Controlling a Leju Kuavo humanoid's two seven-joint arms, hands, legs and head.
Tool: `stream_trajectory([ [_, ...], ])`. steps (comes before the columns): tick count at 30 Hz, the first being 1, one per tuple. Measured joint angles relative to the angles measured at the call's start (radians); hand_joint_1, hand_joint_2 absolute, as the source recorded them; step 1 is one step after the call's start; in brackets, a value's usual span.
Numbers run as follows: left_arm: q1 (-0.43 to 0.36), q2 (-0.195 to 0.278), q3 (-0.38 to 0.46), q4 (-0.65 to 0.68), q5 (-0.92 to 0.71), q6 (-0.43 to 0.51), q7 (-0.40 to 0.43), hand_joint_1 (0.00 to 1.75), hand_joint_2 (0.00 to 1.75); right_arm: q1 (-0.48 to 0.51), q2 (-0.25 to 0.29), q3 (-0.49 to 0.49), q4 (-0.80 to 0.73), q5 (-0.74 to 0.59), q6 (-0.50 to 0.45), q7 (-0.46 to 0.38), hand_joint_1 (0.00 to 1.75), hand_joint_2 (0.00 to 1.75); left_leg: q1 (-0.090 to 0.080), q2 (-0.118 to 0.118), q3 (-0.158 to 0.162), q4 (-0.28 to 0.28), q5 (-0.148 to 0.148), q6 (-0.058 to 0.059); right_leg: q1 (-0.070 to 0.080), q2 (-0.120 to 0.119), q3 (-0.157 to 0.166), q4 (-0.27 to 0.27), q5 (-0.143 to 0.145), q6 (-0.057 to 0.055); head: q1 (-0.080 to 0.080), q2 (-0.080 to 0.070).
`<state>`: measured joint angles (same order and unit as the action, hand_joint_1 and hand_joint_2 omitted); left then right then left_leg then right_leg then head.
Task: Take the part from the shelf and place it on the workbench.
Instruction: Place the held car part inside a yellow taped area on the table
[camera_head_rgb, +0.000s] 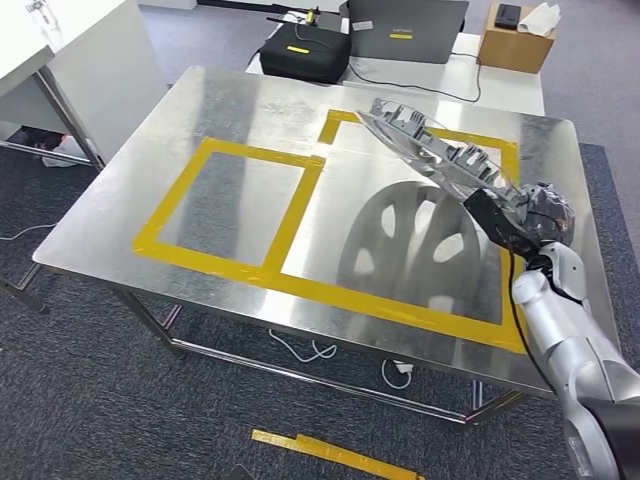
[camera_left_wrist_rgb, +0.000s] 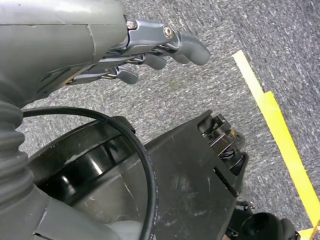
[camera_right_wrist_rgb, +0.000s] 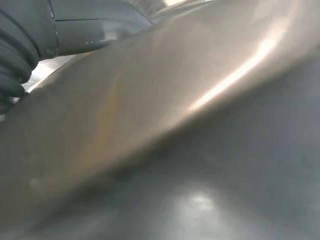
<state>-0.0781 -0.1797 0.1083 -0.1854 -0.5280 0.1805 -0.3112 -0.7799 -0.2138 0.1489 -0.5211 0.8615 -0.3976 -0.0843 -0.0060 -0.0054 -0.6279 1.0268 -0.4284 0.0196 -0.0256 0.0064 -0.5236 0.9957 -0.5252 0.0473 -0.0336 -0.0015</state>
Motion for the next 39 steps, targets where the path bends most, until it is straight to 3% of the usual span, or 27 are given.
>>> stream_trajectory([
  [8, -0.001, 0.0, 0.012, 0.0, -0.017, -0.001, -0.004, 0.0, 1.75, 0.083, 0.013, 0.058, -0.098, 0.07, -0.047, -0.149, 1.75, 1.75, 0.0, -0.001, -0.001, 0.0, 0.0, 0.0, 0.0, -0.001, -0.001, 0.0, -0.001, 0.0, 0.0, 0.0],
  [13, -0.001, 0.0, 0.022, 0.0, -0.021, -0.001, -0.004, 0.0, 1.75, 0.157, 0.022, 0.112, -0.201, 0.114, -0.058, -0.154, 1.75, 1.75, 0.0, -0.003, -0.004, 0.0, 0.0, 0.0, 0.0, -0.005, -0.002, 0.0, -0.002, 0.0, 0.0, 0.0],
  [23, -0.002, 0.0, 0.026, 0.0, -0.032, -0.01, -0.004, 0.0, 1.75, 0.208, 0.032, 0.17, -0.301, 0.176, -0.066, -0.141, 1.75, 1.75, -0.001, -0.005, -0.006, 0.0, 0.0, 0.0, -0.001, -0.006, -0.003, 0.0, -0.002, 0.0, 0.0, 0.0],
  [27, -0.003, 0.002, 0.027, 0.0, -0.042, -0.025, 0.009, 0.0, 1.75, 0.211, 0.05, 0.196, -0.325, 0.2, -0.067, -0.1, 0.0, 0.0, -0.001, -0.005, -0.006, 0.0, 0.0, 0.0, -0.001, -0.006, -0.004, 0.0, -0.003, 0.0, 0.0, 0.0],
  [35, -0.003, 0.007, 0.027, 0.0, -0.06, -0.01, 0.04, 0.0, 1.75, 0.211, 0.066, 0.216, -0.341, 0.204, -0.071, -0.067, 0.0, 0.0, -0.001, -0.005, -0.006, 0.0, 0.0, 0.0, -0.001, -0.006, -0.004, 0.0, -0.003, 0.0, 0.0, 0.0],
  [39, -0.003, 0.008, 0.03, 0.0, -0.062, 0.002, 0.04, 0.0, 0.0, 0.213, 0.067, 0.222, -0.342, 0.23, -0.084, -0.046, 0.0, 0.0, -0.001, -0.005, -0.006, 0.0, 0.0, 0.0, -0.001, -0.006, -0.004, 0.0, -0.003, 0.0, 0.0, 0.0],
])
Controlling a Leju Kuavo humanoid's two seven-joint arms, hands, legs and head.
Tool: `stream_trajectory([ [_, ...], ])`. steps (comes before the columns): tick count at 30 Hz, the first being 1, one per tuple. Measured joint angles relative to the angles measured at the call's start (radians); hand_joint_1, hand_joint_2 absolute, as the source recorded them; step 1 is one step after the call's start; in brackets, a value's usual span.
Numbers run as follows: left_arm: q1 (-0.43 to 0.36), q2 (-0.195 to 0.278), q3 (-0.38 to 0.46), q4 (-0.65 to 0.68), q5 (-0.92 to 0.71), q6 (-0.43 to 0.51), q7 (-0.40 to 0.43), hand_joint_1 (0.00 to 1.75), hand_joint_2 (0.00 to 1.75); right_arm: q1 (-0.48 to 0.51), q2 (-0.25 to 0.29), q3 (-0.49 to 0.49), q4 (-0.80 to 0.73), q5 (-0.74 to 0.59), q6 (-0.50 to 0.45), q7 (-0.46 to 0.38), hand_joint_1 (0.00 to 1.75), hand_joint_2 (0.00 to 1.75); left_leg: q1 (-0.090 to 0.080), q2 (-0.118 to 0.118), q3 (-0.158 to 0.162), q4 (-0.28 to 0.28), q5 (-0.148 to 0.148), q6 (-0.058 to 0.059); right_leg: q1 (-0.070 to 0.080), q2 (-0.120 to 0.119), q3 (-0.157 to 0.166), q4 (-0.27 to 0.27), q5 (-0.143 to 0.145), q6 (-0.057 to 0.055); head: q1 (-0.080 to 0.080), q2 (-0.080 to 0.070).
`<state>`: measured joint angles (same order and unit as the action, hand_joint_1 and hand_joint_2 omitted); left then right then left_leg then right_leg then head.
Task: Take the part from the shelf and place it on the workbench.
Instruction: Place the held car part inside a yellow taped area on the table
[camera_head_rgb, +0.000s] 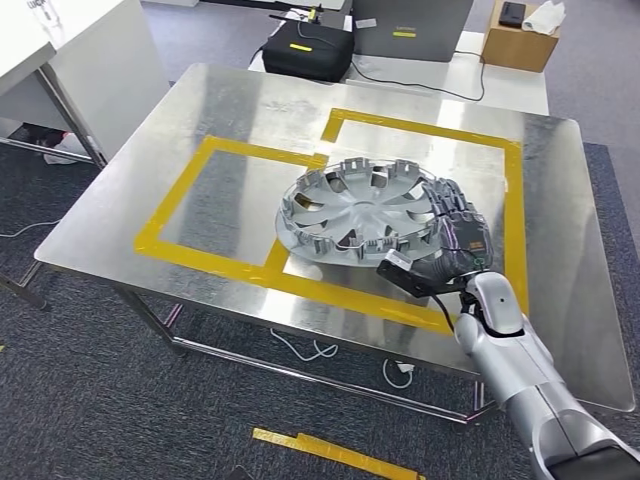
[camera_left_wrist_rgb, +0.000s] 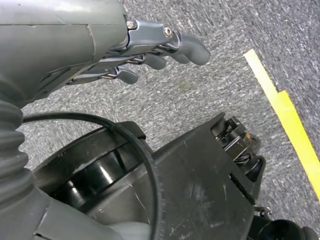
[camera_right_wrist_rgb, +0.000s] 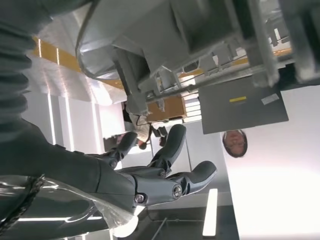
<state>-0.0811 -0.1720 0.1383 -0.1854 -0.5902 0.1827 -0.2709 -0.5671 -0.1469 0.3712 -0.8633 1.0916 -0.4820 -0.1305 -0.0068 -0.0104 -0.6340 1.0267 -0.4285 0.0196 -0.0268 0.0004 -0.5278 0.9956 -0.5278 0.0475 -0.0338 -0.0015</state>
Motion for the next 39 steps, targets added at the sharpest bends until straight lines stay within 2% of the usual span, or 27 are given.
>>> stream_trajectory([
  [6, 0.0, 0.0, 0.005, 0.0, -0.018, 0.026, 0.019, 0.0, 0.0, 0.002, -0.002, 0.003, 0.008, 0.109, -0.042, 0.085, 0.0, 0.0, 0.0, 0.0, 0.0, 0.0, 0.0, 0.0, 0.0, 0.0, 0.0, 0.0, 0.0, 0.0, 0.0, 0.0],
  [10, 0.0, 0.0, 0.006, 0.0, -0.028, 0.03, 0.019, 0.0, 0.0, -0.003, -0.018, -0.001, 0.023, 0.158, -0.037, 0.12, 0.0, 0.0, 0.0, 0.0, 0.0, 0.0, 0.0, 0.0, 0.0, 0.0, -0.001, 0.0, 0.0, 0.0, 0.0, 0.0],
  [26, 0.002, 0.001, 0.037, 0.0, -0.036, 0.021, 0.008, 0.0, 0.0, -0.109, -0.18, -0.064, 0.16, 0.279, 0.063, 0.255, 0.0, 0.0, -0.003, -0.002, -0.002, 0.0, 0.0, 0.001, -0.003, -0.001, -0.002, 0.0, 0.001, 0.001, 0.0, 0.0],
  [35, 0.004, 0.001, 0.046, 0.0, -0.042, 0.019, 0.002, 0.0, 0.0, -0.142, -0.239, -0.088, 0.228, 0.291, 0.091, 0.285, 0.0, 0.0, -0.003, -0.003, -0.003, 0.001, 0.0, 0.001, -0.004, -0.003, -0.002, 0.0, 0.0, 0.002, 0.0, 0.0],
  [39, 0.007, 0.0, 0.055, 0.0, -0.042, 0.023, -0.005, 0.0, 0.0, -0.139, -0.266, -0.124, 0.236, 0.239, 0.065, 0.261, 0.0, 0.0, -0.004, -0.004, -0.003, 0.001, 0.0, 0.001, -0.004, -0.003, -0.002, 0.0, 0.0, 0.003, 0.0, 0.0],
])
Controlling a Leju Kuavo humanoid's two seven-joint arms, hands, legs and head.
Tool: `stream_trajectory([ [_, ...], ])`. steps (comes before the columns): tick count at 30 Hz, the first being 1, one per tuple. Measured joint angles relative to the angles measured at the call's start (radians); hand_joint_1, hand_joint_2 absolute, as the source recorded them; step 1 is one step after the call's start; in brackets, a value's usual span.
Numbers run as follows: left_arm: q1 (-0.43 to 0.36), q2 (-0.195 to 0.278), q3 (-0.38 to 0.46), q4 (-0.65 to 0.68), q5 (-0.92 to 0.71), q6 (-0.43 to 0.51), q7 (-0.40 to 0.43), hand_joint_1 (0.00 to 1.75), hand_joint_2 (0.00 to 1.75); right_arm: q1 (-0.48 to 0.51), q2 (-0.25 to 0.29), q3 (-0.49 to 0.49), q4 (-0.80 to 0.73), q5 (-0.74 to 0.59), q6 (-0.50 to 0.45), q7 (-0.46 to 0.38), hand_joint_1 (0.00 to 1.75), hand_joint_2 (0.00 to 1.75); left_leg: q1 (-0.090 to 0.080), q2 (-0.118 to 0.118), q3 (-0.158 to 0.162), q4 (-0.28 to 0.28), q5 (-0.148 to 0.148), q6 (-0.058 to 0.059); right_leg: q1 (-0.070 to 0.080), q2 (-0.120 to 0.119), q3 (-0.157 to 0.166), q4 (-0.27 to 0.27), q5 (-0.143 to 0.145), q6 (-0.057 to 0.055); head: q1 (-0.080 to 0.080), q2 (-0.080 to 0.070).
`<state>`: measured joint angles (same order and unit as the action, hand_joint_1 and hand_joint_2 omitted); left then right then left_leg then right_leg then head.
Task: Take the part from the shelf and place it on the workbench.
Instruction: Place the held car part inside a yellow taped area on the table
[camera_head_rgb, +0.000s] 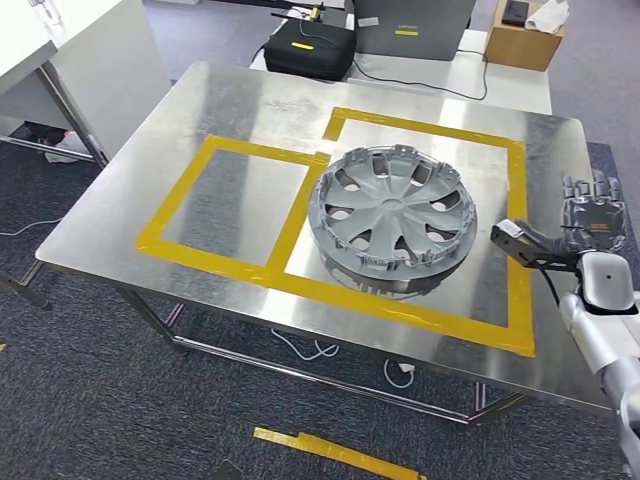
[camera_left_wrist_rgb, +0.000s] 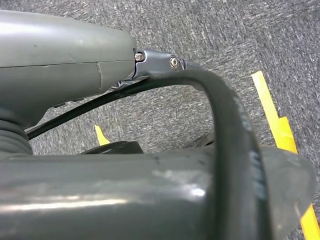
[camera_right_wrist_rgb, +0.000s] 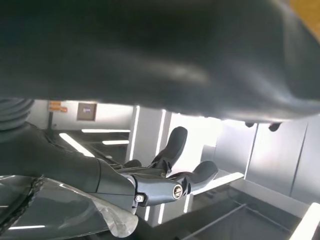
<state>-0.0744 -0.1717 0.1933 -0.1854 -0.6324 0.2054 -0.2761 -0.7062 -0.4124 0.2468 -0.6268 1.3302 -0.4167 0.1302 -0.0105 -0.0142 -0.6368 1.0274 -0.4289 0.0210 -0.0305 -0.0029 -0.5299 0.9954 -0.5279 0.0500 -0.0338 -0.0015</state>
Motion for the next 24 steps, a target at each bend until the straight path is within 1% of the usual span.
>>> stream_trajectory([
  [2, 0.003, 0.0, 0.007, 0.0, 0.006, 0.001, -0.01, 0.0, 0.0, 0.037, -0.011, -0.03, -0.036, -0.062, -0.028, -0.038, 0.0, 0.0, 0.0, 0.0, 0.0, 0.0, 0.0, 0.001, 0.0, -0.001, 0.001, 0.0, -0.001, 0.001, 0.0, 0.0],
  [3, 0.005, 0.0, 0.013, 0.0, 0.012, 0.001, -0.017, 0.0, 0.0, 0.074, -0.015, -0.05, -0.077, -0.11, -0.039, -0.064, 0.0, 0.0, 0.0, -0.001, 0.0, 0.0, -0.001, 0.001, 0.0, -0.002, 0.001, 0.0, -0.001, 0.001, 0.0, 0.0],
  [5, 0.013, -0.002, 0.028, 0.0, 0.028, -0.001, -0.034, 0.0, 0.0, 0.196, -0.013, -0.107, -0.219, -0.233, -0.05, -0.127, 0.0, 0.0, 0.0, -0.005, 0.001, 0.0, -0.002, 0.003, 0.001, -0.006, 0.004, -0.001, -0.004, 0.002, 0.0, 0.0],
  [7, 0.021, -0.002, 0.045, 0.0, 0.038, -0.002, -0.047, 0.0, 0.0, 0.344, 0.001, -0.17, -0.387, -0.323, -0.056, -0.176, 0.0, 0.0, 0.0, -0.01, 0.001, 0.0, -0.004, 0.003, 0.001, -0.011, 0.006, -0.001, -0.006, 0.002, 0.0, 0.0],
  [9, 0.028, -0.003, 0.058, 0.0, 0.04, -0.001, -0.051, 0.0, 0.0, 0.461, 0.018, -0.219, -0.516, -0.348, -0.058, -0.197, 0.0, 0.0, 0.0, -0.012, 0.0, 0.0, -0.004, 0.003, 0.001, -0.013, 0.006, -0.001, -0.008, 0.002, 0.0, 0.0],
  [10, 0.029, -0.003, 0.063, 0.0, 0.04, -0.001, -0.052, 0.0, 0.0, 0.499, 0.025, -0.237, -0.56, -0.351, -0.057, -0.201, 0.0, 0.0, 0.0, -0.012, 0.0, 0.0, -0.005, 0.003, 0.0, -0.012, 0.006, -0.001, -0.008, 0.002, 0.0, 0.0],
  [13, 0.029, -0.003, 0.073, 0.0, 0.04, -0.002, -0.052, 0.0, 0.0, 0.554, 0.034, -0.283, -0.646, -0.353, -0.055, -0.207, 0.0, 0.0, 0.0, -0.011, 0.001, 0.0, -0.005, 0.003, 0.0, -0.01, 0.005, -0.001, -0.008, 0.001, 0.0, 0.0],
  [17, 0.029, -0.003, 0.08, 0.0, 0.04, -0.002, -0.052, 0.0, 0.0, 0.582, 0.039, -0.314, -0.701, -0.358, -0.052, -0.211, 0.0, 0.0, 0.0, -0.01, 0.001, 0.0, -0.005, 0.003, 0.0, -0.009, 0.005, -0.001, -0.008, 0.001, 0.0, 0.0],
  [19, 0.029, -0.003, 0.083, 0.0, 0.042, -0.002, -0.053, 0.0, 0.0, 0.6, 0.045, -0.327, -0.724, -0.388, -0.054, -0.234, 0.0, 0.0, 0.0, -0.01, 0.002, 0.0, -0.006, 0.003, -0.001, -0.01, 0.002, -0.002, -0.009, 0.002, 0.0, 0.0],
  [20, 0.029, -0.004, 0.086, 0.0, 0.045, -0.002, -0.053, 0.0, 0.0, 0.62, 0.051, -0.336, -0.744, -0.42, -0.059, -0.262, 0.0, 0.0, 0.0, -0.01, 0.003, 0.0, -0.007, 0.004, -0.001, -0.011, 0.0, -0.002, -0.01, 0.002, 0.0, 0.0],
  [21, 0.03, -0.004, 0.089, 0.0, 0.048, 0.0, -0.054, 0.0, 0.0, 0.653, 0.066, -0.348, -0.774, -0.463, -0.071, -0.304, 0.0, 0.0, -0.001, -0.011, 0.004, 0.002, -0.009, 0.007, -0.002, -0.012, 0.0, -0.005, -0.01, 0.004, 0.0, 0.0],
  [22, 0.031, -0.005, 0.094, 0.0, 0.052, 0.003, -0.053, 0.0, 0.0, 0.699, 0.089, -0.363, -0.813, -0.511, -0.092, -0.361, 0.0, 0.0, -0.002, -0.012, 0.006, 0.004, -0.013, 0.01, -0.003, -0.014, 0.003, -0.007, -0.012, 0.006, 0.0, 0.0],
  [24, 0.037, -0.007, 0.104, 0.0, 0.056, 0.012, -0.051, 0.0, 0.0, 0.81, 0.163, -0.404, -0.902, -0.611, -0.142, -0.512, 0.0, 0.0, -0.004, -0.015, 0.009, 0.009, -0.018, 0.019, -0.004, -0.018, 0.016, -0.013, -0.012, 0.013, 0.0, 0.0],
])
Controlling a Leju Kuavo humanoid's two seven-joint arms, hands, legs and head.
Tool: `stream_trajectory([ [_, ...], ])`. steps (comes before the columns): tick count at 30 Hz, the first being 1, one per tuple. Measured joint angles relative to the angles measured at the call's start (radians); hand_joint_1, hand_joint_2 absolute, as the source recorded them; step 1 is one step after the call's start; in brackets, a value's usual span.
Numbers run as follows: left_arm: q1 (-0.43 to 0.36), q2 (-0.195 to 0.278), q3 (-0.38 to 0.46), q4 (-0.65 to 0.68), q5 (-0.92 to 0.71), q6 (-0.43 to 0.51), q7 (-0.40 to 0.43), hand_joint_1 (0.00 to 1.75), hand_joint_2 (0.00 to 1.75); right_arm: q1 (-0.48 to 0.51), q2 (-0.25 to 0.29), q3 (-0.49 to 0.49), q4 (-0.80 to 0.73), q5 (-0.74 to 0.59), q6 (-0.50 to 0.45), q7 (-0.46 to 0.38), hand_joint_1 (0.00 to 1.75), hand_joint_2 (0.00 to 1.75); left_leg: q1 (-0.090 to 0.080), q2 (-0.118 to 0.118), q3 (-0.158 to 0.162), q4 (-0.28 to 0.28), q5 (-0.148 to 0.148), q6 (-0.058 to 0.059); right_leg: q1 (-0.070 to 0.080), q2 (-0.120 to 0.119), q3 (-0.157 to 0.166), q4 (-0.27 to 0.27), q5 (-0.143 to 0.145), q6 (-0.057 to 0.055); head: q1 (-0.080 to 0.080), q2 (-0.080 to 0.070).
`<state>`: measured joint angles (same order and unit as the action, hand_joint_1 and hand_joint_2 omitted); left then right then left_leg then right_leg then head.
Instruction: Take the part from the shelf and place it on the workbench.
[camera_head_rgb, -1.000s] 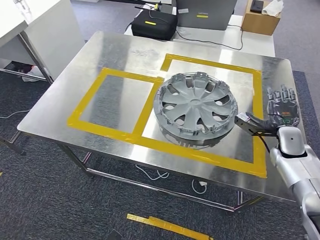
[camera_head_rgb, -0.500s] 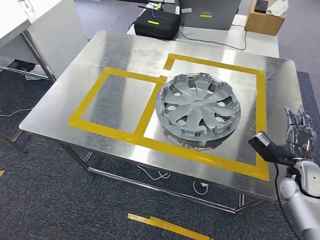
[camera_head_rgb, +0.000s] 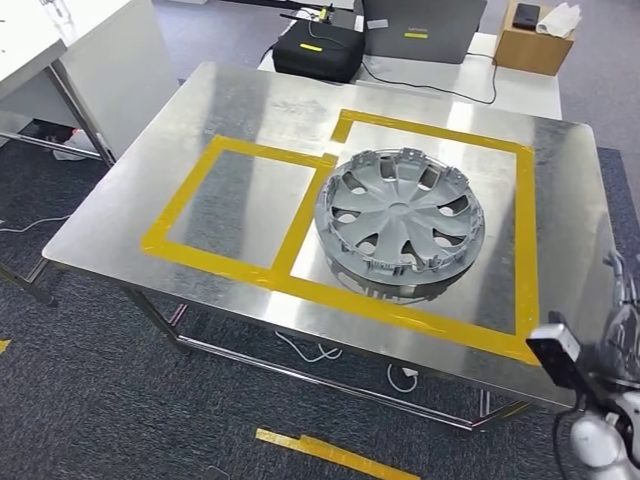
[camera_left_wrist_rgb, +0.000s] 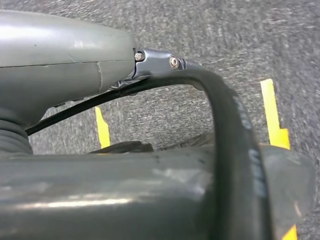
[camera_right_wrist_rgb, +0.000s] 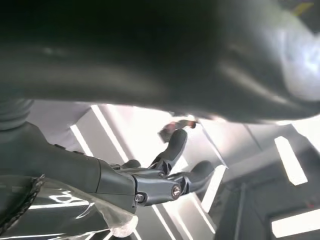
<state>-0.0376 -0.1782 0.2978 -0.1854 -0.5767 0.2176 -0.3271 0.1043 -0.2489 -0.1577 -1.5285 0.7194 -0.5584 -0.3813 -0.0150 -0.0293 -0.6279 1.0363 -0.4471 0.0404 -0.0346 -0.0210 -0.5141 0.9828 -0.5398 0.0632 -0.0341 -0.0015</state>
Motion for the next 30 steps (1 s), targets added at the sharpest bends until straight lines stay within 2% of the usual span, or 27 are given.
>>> stream_trajectory([
  [2, 0.006, -0.003, 0.01, 0.0, 0.001, 0.008, 0.002, 0.0, 0.0, 0.089, 0.1, -0.065, -0.063, -0.118, -0.002, -0.167, 0.0, 0.0, 0.002, 0.0, 0.012, -0.019, 0.009, 0.007, 0.002, 0.002, 0.012, -0.006, -0.002, 0.006, 0.0, 0.0],
  [4, 0.007, -0.009, 0.021, 0.0, 0.002, 0.013, 0.002, 0.0, 0.0, 0.12, 0.196, -0.174, -0.064, -0.239, 0.055, -0.272, 0.0, 0.0, 0.006, 0.007, 0.026, -0.047, 0.022, 0.015, 0.003, 0.01, -0.002, 0.028, -0.037, 0.006, 0.003, 0.0],
  [6, 0.007, -0.014, 0.032, 0.0, 0.003, 0.018, 0.003, 0.0, 0.0, 0.109, 0.262, -0.318, 0.011, -0.321, 0.101, -0.301, 0.0, 0.0, 0.006, 0.015, 0.027, -0.056, 0.027, 0.019, 0.003, 0.016, -0.053, 0.138, -0.103, 0.005, 0.006, 0.0],
  [7, 0.007, -0.017, 0.037, 0.0, 0.005, 0.021, 0.003, 0.0, 0.0, 0.098, 0.283, -0.391, 0.071, -0.348, 0.111, -0.305, 0.0, 0.0, 0.005, 0.018, 0.024, -0.055, 0.027, 0.019, 0.003, 0.018, -0.08, 0.198, -0.127, 0.006, 0.007, 0.0],
  [8, 0.008, -0.018, 0.044, 0.0, 0.007, 0.023, 0.004, 0.0, 0.0, 0.085, 0.298, -0.46, 0.14, -0.369, 0.117, -0.306, 0.0, 0.0, 0.004, 0.022, 0.021, -0.054, 0.027, 0.019, 0.003, 0.018, -0.096, 0.235, -0.136, 0.008, 0.008, 0.0],
  [9, 0.009, -0.02, 0.05, 0.0, 0.009, 0.025, 0.005, 0.0, 0.0, 0.073, 0.309, -0.518, 0.206, -0.385, 0.121, -0.308, 0.0, 0.0, 0.003, 0.026, 0.017, -0.052, 0.028, 0.018, 0.002, 0.018, -0.095, 0.237, -0.125, 0.011, 0.008, 0.0],
  [10, 0.011, -0.021, 0.055, 0.0, 0.011, 0.027, 0.005, 0.0, 0.0, 0.06, 0.316, -0.57, 0.272, -0.399, 0.123, -0.309, 0.0, 0.0, 0.003, 0.033, 0.013, -0.048, 0.029, 0.017, 0.001, 0.015, -0.073, 0.198, -0.096, 0.013, 0.008, 0.0],
  [12, 0.011, -0.023, 0.066, 0.0, 0.014, 0.034, 0.008, 0.0, 0.0, 0.021, 0.322, -0.654, 0.414, -0.425, 0.115, -0.311, 0.0, 0.0, 0.002, 0.048, 0.008, -0.039, 0.03, 0.009, 0.0, -0.006, -0.004, 0.069, -0.034, 0.015, 0.008, 0.0],
  [13, 0.011, -0.024, 0.071, 0.0, 0.016, 0.038, 0.009, 0.0, 0.0, -0.005, 0.319, -0.694, 0.499, -0.438, 0.105, -0.311, 0.0, 0.0, 0.001, 0.056, 0.007, -0.034, 0.03, 0.003, 0.003, -0.016, 0.017, 0.027, -0.011, 0.011, 0.008, 0.0],
  [14, 0.01, -0.025, 0.077, 0.0, 0.018, 0.043, 0.011, 0.0, 0.0, -0.031, 0.316, -0.733, 0.591, -0.449, 0.091, -0.312, 0.0, 0.0, 0.001, 0.062, 0.008, -0.028, 0.03, -0.004, 0.005, -0.023, 0.024, 0.005, -0.003, 0.005, 0.008, 0.0],
  [15, 0.01, -0.027, 0.083, 0.0, 0.021, 0.047, 0.012, 0.0, 0.0, -0.053, 0.312, -0.77, 0.679, -0.457, 0.078, -0.311, 0.0, 0.0, 0.001, 0.068, 0.009, -0.026, 0.031, -0.011, 0.008, -0.021, 0.016, 0.01, 0.0, -0.005, 0.008, 0.0],
  [17, 0.01, -0.029, 0.094, 0.0, 0.025, 0.053, 0.012, 0.0, 0.0, -0.081, 0.307, -0.828, 0.824, -0.459, 0.047, -0.304, 0.0, 0.0, 0.003, 0.075, 0.006, -0.018, 0.029, -0.025, 0.008, -0.009, 0.001, 0.008, 0.003, -0.024, 0.01, 0.0],
  [18, 0.011, -0.029, 0.099, 0.0, 0.028, 0.057, 0.012, 0.0, 0.0, -0.092, 0.307, -0.849, 0.885, -0.455, 0.032, -0.294, 0.0, 0.0, 0.005, 0.071, 0.002, -0.008, 0.011, -0.033, 0.008, -0.003, -0.006, 0.009, 0.009, -0.034, 0.01, 0.0],
  [19, 0.013, -0.029, 0.105, 0.0, 0.03, 0.062, 0.012, 0.0, 0.0, -0.104, 0.306, -0.864, 0.938, -0.448, 0.017, -0.282, 0.0, 0.0, 0.007, 0.064, -0.005, 0.019, -0.024, -0.04, 0.006, 0.003, -0.015, 0.009, 0.018, -0.042, 0.01, 0.0],
  [20, 0.013, -0.03, 0.11, 0.0, 0.033, 0.068, 0.012, 0.0, 0.0, -0.114, 0.306, -0.876, 0.986, -0.441, 0.005, -0.268, 0.0, 0.0, 0.009, 0.053, -0.017, 0.066, -0.073, -0.046, 0.007, 0.01, -0.023, 0.009, 0.027, -0.048, 0.009, 0.0],
  [22, 0.014, -0.03, 0.119, 0.0, 0.035, 0.079, 0.012, 0.0, 0.0, -0.13, 0.305, -0.891, 1.055, -0.433, -0.006, -0.252, 0.0, 0.0, 0.01, 0.042, -0.04, 0.188, -0.171, -0.05, 0.009, 0.025, -0.041, 0.011, 0.047, -0.052, 0.009, 0.0],
  [23, 0.013, -0.031, 0.123, 0.0, 0.036, 0.081, 0.012, 0.0, 0.0, -0.136, 0.305, -0.896, 1.083, -0.431, -0.007, -0.248, 0.0, 0.0, 0.01, 0.04, -0.041, 0.233, -0.193, -0.05, 0.011, 0.033, -0.052, 0.013, 0.056, -0.052, 0.009, 0.0],
  [24, 0.013, -0.031, 0.125, 0.0, 0.036, 0.083, 0.012, 0.0, 0.0, -0.14, 0.304, -0.901, 1.106, -0.43, -0.008, -0.245, 0.0, 0.0, 0.01, 0.039, -0.027, 0.245, -0.195, -0.047, 0.013, 0.041, -0.065, 0.015, 0.066, -0.052, 0.009, 0.0],
  [25, 0.013, -0.033, 0.127, 0.0, 0.036, 0.086, 0.012, 0.0, 0.0, -0.143, 0.303, -0.905, 1.126, -0.425, -0.01, -0.234, 0.0, 0.0, 0.01, 0.037, 0.003, 0.219, -0.181, -0.043, 0.014, 0.05, -0.077, 0.016, 0.074, -0.051, 0.009, 0.0],
  [26, 0.012, -0.036, 0.129, 0.0, 0.037, 0.092, 0.012, 0.0, 0.0, -0.147, 0.302, -0.908, 1.144, -0.415, -0.013, -0.211, 0.0, 0.0, 0.009, 0.029, 0.052, 0.156, -0.156, -0.036, 0.016, 0.06, -0.088, 0.017, 0.083, -0.05, 0.009, 0.0],
  [28, 0.01, -0.044, 0.134, 0.0, 0.039, 0.104, 0.012, 0.0, 0.0, -0.155, 0.302, -0.909, 1.178, -0.38, -0.024, -0.125, 0.0, 0.0, 0.007, -0.009, 0.151, 0.005, -0.124, -0.019, 0.017, 0.08, -0.104, 0.017, 0.101, -0.044, 0.01, 0.0],
  [29, 0.009, -0.048, 0.137, 0.0, 0.039, 0.108, 0.011, 0.0, 0.0, -0.158, 0.302, -0.908, 1.195, -0.358, -0.028, -0.075, 0.0, 0.0, 0.005, -0.025, 0.18, -0.045, -0.115, -0.014, 0.016, 0.089, -0.108, 0.015, 0.111, -0.038, 0.011, 0.0],
  [30, 0.007, -0.051, 0.14, 0.0, 0.039, 0.109, 0.011, 0.0, 0.0, -0.16, 0.304, -0.906, 1.211, -0.337, -0.031, -0.027, 0.0, 0.0, 0.003, -0.034, 0.189, -0.065, -0.112, -0.011, 0.014, 0.097, -0.112, 0.012, 0.121, -0.031, 0.01, 0.0],
])
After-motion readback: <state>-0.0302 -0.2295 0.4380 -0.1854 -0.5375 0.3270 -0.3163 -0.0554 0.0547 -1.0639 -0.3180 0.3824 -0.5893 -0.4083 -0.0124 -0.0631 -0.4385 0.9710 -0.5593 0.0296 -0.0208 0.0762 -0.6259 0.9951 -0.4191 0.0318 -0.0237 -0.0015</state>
